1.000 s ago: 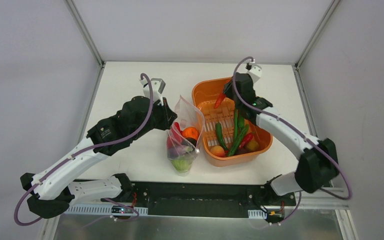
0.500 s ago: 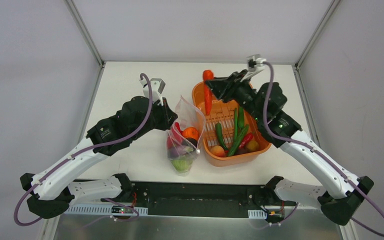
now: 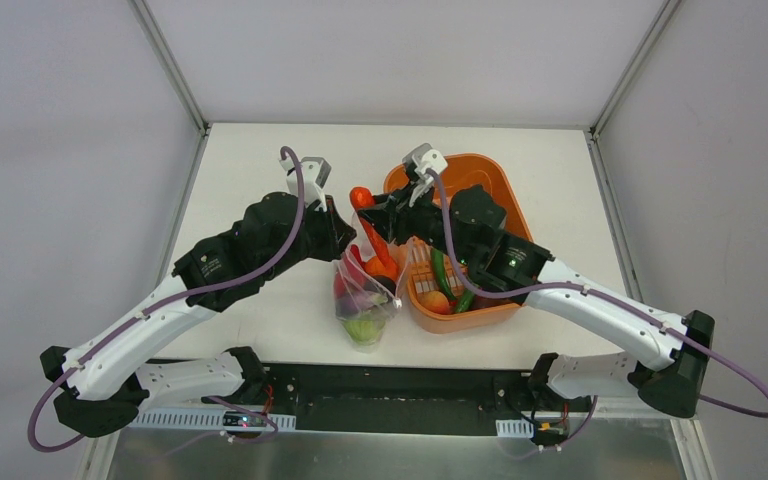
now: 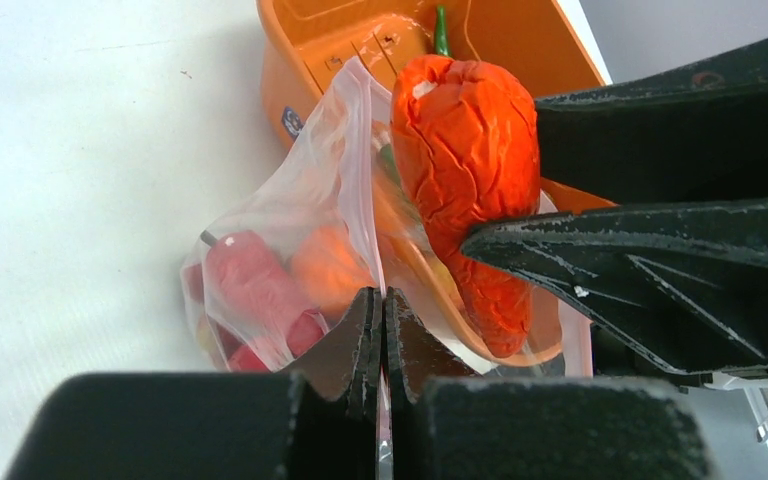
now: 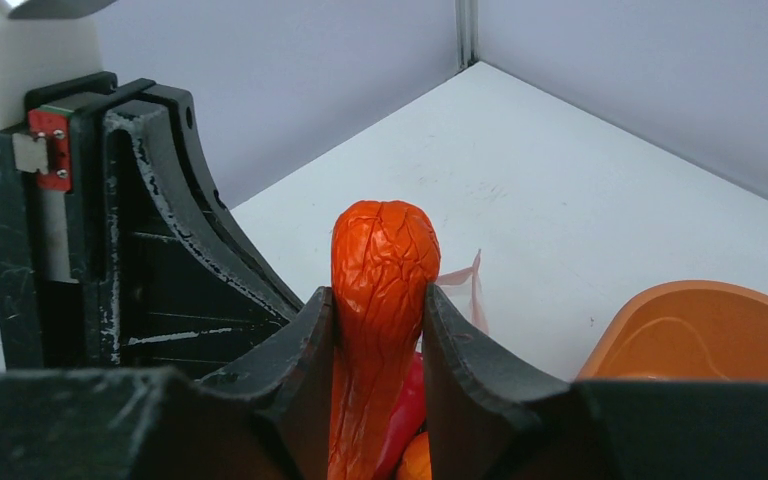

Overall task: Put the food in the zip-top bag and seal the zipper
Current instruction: Place the fake vegetable in the zipper food storage bag, then zip the zipper food storage bag at the center of the board.

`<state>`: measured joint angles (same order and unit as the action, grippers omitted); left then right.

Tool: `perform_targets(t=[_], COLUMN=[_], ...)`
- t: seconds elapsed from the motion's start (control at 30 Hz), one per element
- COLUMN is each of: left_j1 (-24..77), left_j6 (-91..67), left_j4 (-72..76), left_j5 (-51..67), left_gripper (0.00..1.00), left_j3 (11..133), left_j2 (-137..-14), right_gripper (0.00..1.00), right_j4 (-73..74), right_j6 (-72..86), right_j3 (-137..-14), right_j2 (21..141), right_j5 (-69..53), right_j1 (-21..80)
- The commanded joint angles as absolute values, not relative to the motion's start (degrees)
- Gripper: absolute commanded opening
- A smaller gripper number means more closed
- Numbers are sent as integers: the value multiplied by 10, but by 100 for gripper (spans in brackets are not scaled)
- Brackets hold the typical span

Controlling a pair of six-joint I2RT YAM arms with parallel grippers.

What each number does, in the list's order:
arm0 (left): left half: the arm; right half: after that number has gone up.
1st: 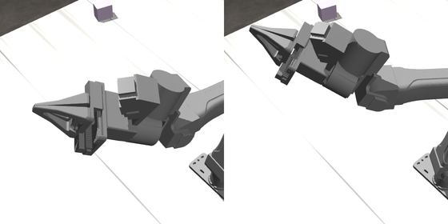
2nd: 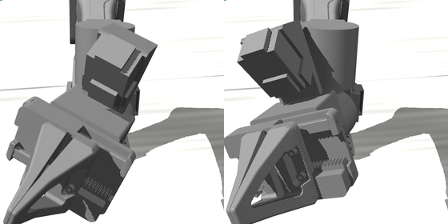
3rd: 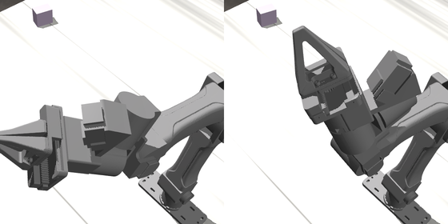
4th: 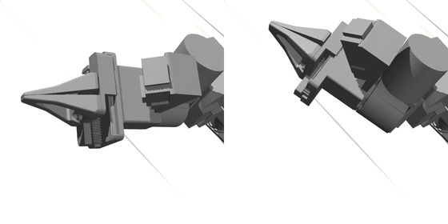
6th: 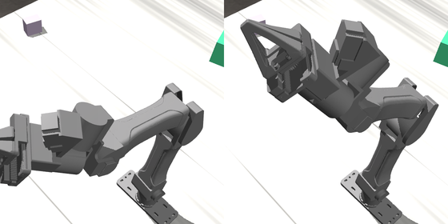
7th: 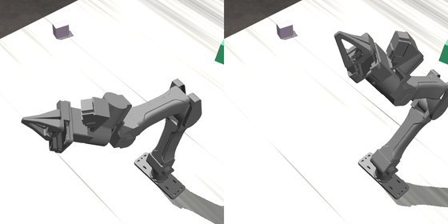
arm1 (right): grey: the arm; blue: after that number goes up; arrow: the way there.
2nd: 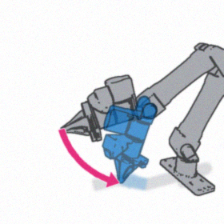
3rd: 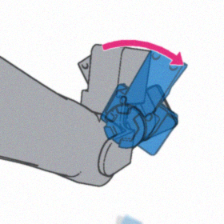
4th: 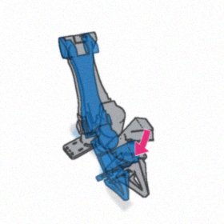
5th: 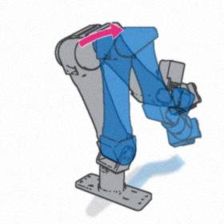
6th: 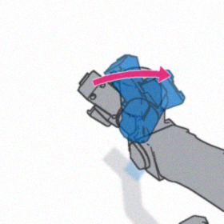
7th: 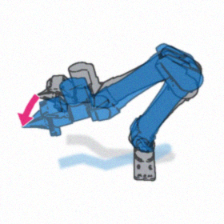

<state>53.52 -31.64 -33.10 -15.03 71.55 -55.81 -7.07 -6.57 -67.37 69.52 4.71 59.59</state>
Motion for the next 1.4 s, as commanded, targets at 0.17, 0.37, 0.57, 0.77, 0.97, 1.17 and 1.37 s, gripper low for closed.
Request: perform_targets(t=[0.17,0.37,0.57,0.77,0.97,1.17,1.37], left_j1=[530,530,530,530,530,530,529], left_j6=[-339,-342,-343,-352,-388,-419,-434], left_j4=[-273,-269,-278,-274,-229,-194,-170], left_j5=[-167,-164,-176,-197,-217,-213,-235], left_gripper=[0,0,0,0,0,0,0], left_j3=[708,705,703,693,678,654,615], left_j2=[-531,-533,-525,-515,-524,-525,-500], right_gripper=[49,88,89,88,86,78,79], right_j4=[-38,64,24,94,241,214,160], right_j6=[-95,-80,-9,68,137,186,139], right_j3=[-671,-734,-705,-646,-618,-537,-514], right_j2=[650,658,572,469,432,424,451], right_j5=[26,-46,-93,-28,-113,-90,133], right_j1=[601,601,601,601,600,623,763])
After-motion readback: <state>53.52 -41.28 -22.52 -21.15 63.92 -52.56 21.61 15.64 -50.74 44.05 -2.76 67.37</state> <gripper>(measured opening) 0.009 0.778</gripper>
